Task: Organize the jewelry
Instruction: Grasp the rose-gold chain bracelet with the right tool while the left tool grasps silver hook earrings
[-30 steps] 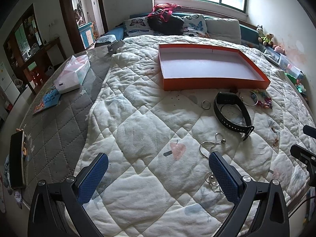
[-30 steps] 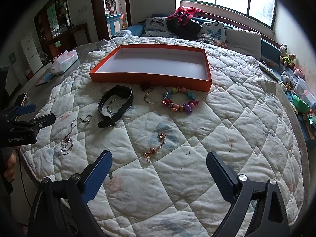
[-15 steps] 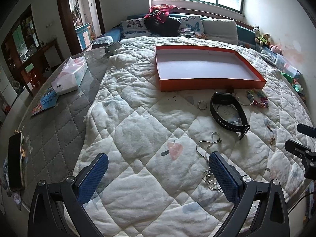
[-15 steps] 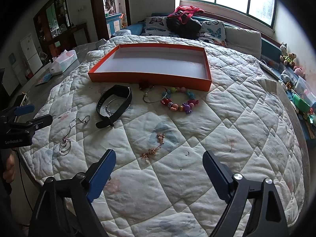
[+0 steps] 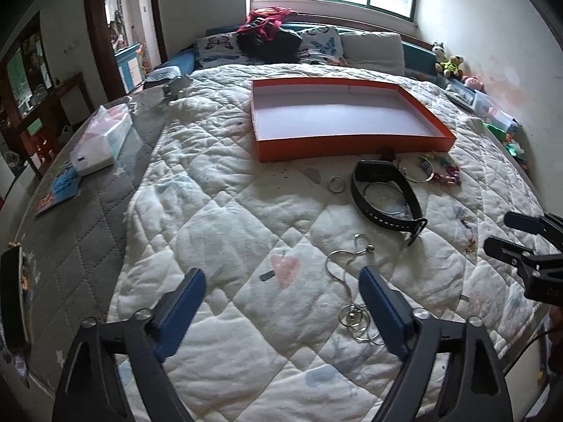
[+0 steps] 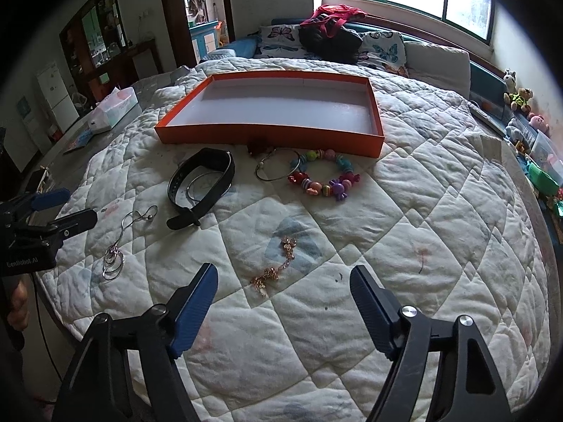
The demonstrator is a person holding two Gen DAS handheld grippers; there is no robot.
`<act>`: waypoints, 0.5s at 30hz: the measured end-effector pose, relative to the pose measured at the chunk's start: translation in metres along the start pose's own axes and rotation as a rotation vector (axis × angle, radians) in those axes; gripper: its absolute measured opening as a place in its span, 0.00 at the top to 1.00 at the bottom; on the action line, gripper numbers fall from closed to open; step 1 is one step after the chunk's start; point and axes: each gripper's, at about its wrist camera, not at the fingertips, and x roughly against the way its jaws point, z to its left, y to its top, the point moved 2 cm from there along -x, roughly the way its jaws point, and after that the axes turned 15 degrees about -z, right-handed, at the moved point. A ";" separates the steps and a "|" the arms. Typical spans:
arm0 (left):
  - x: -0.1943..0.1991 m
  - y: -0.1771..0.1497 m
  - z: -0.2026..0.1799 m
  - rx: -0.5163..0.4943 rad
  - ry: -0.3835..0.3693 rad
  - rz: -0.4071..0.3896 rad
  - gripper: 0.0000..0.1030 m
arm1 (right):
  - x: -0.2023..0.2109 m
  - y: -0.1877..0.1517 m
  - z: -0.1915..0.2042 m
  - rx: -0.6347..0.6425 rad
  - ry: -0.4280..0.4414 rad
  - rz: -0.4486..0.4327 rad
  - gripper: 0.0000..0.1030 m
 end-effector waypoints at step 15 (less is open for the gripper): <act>-0.010 0.007 -0.019 -0.020 -0.132 -0.026 0.29 | -0.025 0.005 -0.005 0.006 0.071 0.044 0.59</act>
